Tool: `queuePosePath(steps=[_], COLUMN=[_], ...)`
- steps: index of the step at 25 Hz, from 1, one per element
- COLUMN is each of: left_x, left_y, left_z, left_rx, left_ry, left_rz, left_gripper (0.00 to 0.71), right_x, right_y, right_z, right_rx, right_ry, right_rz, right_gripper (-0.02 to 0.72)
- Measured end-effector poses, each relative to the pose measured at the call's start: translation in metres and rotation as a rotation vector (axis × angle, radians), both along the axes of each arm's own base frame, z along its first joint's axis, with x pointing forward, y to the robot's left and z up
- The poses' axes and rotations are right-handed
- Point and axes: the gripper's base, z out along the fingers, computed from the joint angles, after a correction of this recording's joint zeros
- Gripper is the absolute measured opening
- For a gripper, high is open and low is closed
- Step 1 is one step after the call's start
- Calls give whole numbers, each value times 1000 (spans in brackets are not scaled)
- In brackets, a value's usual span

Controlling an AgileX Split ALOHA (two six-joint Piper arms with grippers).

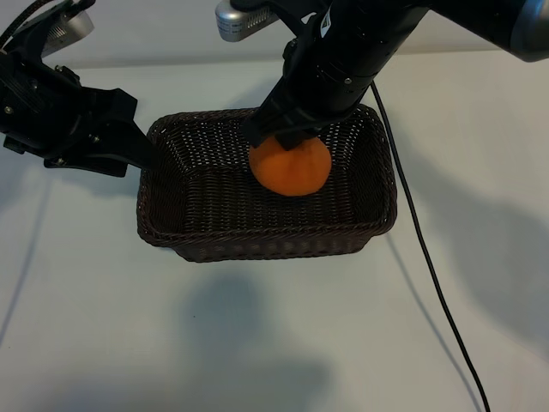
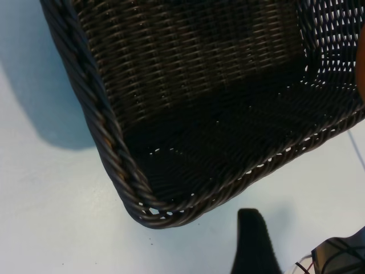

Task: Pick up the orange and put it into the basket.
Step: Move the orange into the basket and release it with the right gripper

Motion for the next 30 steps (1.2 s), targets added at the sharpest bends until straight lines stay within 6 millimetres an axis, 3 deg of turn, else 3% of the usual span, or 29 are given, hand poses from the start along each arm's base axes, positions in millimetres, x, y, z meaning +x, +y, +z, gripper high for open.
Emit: queuePosePath(steps=[11,23,30], left_x=[0,0,0], left_y=[0,0,0], left_z=[0,0,0], left_rx=[0,0,0], left_ry=[1,0,0], left_rz=[-1,-4,-4], left_gripper=[491,491,491], right_x=[5,31,36], right_y=[-2,11,14], right_z=[-4,-77,-102], right_rx=[-45,-129,-153], right_ry=[-39,67,108], right_rz=[-1,0,1], right_gripper=[95,95,95])
